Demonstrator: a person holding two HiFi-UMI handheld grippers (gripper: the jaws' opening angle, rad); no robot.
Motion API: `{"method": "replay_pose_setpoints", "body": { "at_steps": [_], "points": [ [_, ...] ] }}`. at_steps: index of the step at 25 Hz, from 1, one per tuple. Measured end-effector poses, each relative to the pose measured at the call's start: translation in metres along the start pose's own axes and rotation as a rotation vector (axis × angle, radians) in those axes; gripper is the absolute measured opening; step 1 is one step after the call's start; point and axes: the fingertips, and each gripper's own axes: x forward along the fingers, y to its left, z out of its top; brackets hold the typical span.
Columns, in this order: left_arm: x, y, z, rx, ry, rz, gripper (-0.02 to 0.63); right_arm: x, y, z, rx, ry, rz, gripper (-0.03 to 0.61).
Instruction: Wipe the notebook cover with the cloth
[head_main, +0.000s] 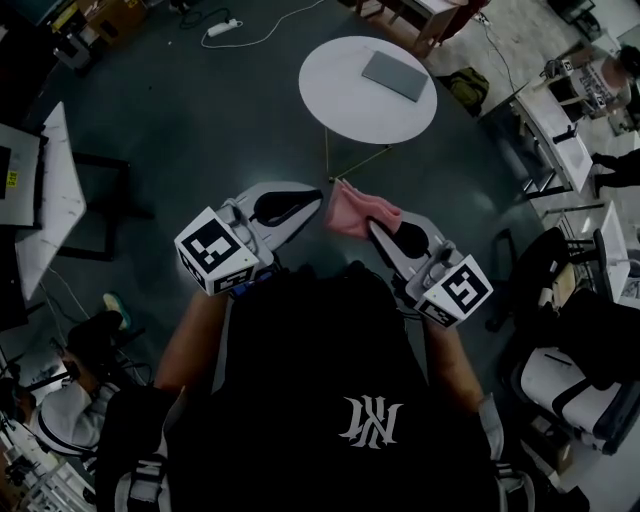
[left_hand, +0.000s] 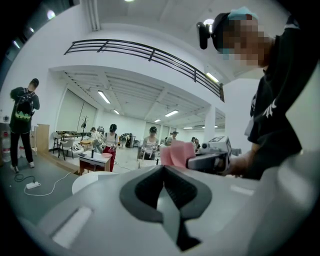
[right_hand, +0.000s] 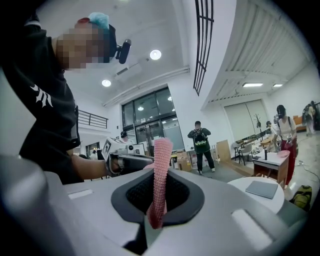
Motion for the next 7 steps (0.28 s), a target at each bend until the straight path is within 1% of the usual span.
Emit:
{"method": "replay_pose_setpoints", "body": {
  "at_steps": [7],
  "points": [
    [-0.035,0.022,-0.016,-0.018,0.009,0.010,0.003,0.029,0.018,-0.010,0.010,0.007,-0.024,0.009]
  ]
}}
